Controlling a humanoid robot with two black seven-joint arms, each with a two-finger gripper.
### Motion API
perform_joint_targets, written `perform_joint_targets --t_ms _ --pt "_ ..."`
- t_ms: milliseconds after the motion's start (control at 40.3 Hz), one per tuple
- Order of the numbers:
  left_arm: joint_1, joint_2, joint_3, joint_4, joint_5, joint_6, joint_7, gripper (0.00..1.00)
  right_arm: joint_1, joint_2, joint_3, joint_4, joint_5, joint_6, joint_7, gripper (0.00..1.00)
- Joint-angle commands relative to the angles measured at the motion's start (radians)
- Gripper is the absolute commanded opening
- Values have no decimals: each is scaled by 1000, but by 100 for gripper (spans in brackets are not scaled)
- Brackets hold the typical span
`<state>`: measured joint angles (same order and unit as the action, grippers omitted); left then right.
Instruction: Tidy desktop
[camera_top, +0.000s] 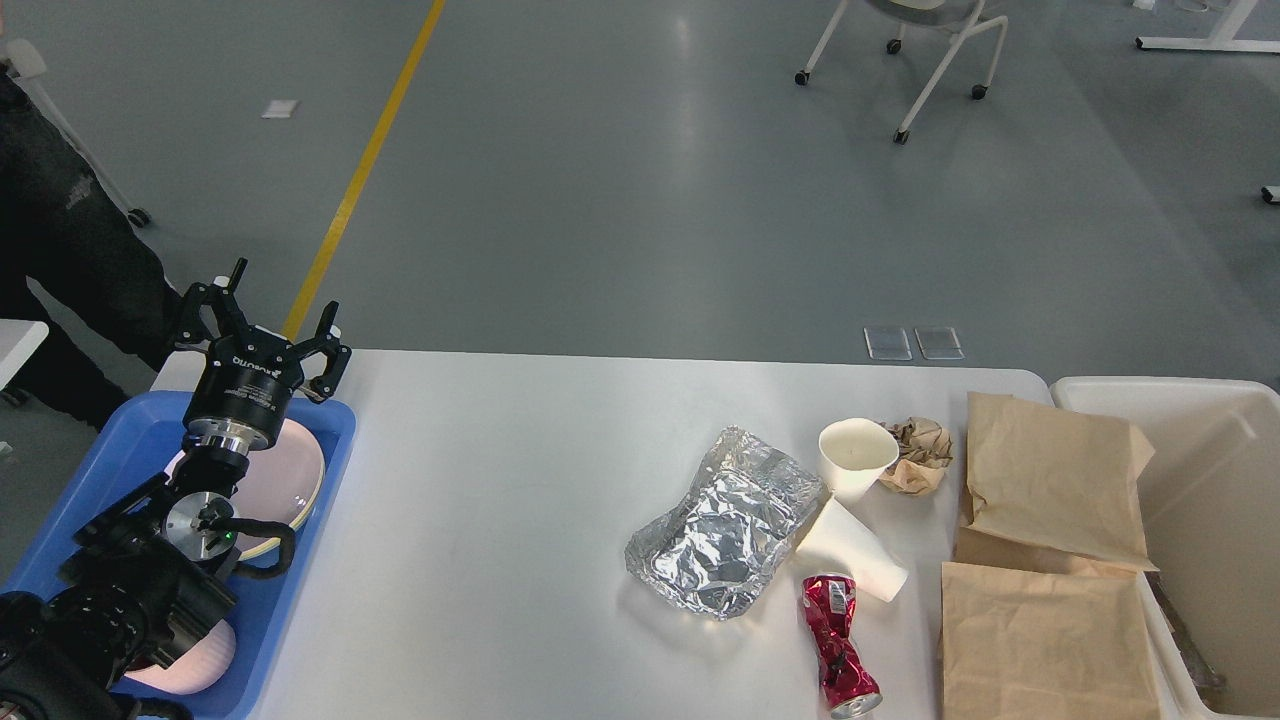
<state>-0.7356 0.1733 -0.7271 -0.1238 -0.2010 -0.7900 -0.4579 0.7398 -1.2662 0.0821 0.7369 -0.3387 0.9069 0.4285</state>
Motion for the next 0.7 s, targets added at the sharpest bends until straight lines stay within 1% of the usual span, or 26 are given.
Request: perform_joint_targets --t_ms 0,348,497,671 --pt "1 0 0 0 0 0 1 96 6 -21 1 7 36 0 -4 100" --pt "1 0 0 0 0 0 1 96 18 -71 2 6 76 -2 -5 100" --pt "1 0 0 0 0 0 -1 96 13 -56 2 7 98 -10 -5 100" --pt "1 0 0 0 0 0 -1 96 19 -82 -4 36 89 -2 -8 100"
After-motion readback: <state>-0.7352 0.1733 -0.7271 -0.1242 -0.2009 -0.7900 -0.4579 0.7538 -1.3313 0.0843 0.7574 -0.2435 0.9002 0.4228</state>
